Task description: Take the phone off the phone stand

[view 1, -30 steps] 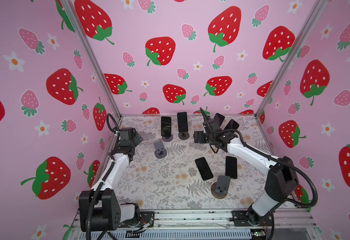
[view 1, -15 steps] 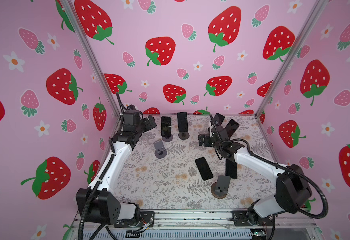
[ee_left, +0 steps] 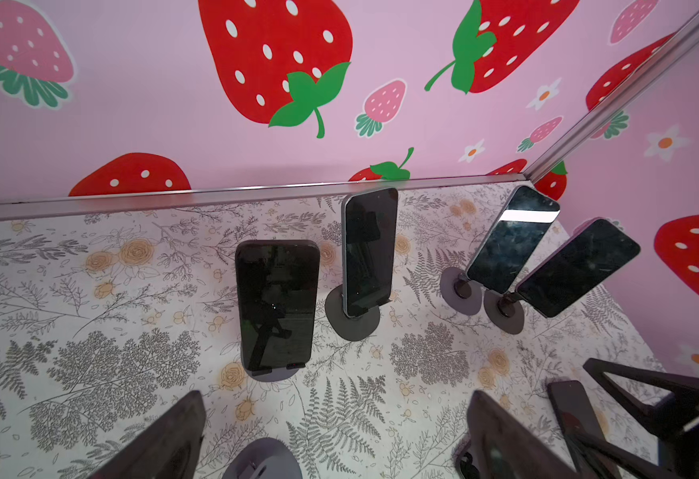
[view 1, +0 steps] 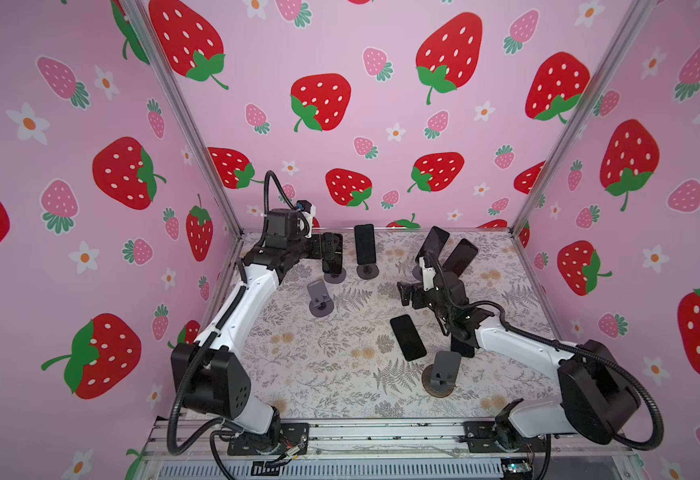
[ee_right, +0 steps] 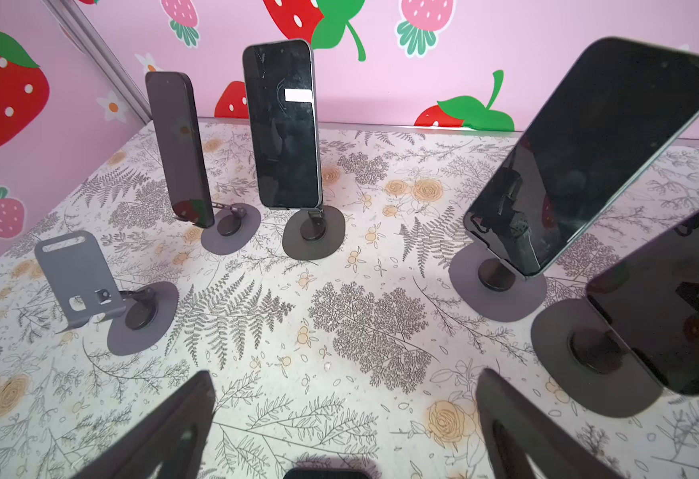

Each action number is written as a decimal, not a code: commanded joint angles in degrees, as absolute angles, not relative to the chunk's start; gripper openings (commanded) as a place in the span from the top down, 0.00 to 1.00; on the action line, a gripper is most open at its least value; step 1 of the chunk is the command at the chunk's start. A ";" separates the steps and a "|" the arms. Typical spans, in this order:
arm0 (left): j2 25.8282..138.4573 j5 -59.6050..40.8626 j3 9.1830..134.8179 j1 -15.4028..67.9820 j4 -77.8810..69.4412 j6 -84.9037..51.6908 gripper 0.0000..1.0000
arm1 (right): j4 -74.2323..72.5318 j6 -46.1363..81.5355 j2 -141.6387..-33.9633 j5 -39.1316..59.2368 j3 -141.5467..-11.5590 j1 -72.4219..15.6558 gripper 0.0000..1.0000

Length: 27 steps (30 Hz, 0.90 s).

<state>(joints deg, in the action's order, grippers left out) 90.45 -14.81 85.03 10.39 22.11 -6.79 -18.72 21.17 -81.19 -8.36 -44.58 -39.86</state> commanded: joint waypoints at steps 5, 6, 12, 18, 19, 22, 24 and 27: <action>100.07 -11.47 94.92 10.39 27.46 -5.93 0.01 | -23.46 21.24 -83.40 -7.92 -41.60 -39.81 0.00; 101.32 -10.68 95.84 10.43 27.35 -6.09 0.01 | -23.71 21.52 -83.67 -7.84 -41.42 -39.81 0.00; 108.21 -10.36 101.57 10.54 27.37 -7.15 0.01 | -23.99 21.84 -84.29 -7.56 -41.14 -39.86 0.00; 111.92 -8.61 103.49 11.14 26.28 -7.56 0.01 | -24.13 21.62 -84.77 -8.39 -40.90 -39.86 0.00; 112.25 -8.21 103.61 11.24 26.04 -7.39 0.01 | -24.08 21.62 -84.84 -8.43 -40.88 -39.90 0.00; 113.32 -8.22 104.01 11.50 25.14 -7.17 0.01 | -24.50 21.71 -85.12 -8.44 -40.61 -39.90 0.00; 114.02 -8.21 104.66 11.73 24.98 -7.37 0.01 | -24.51 21.84 -85.78 -8.31 -40.91 -39.90 0.00; 114.86 -8.18 105.35 12.02 24.54 -7.20 0.01 | -24.39 22.14 -86.38 -7.76 -41.05 -39.90 0.00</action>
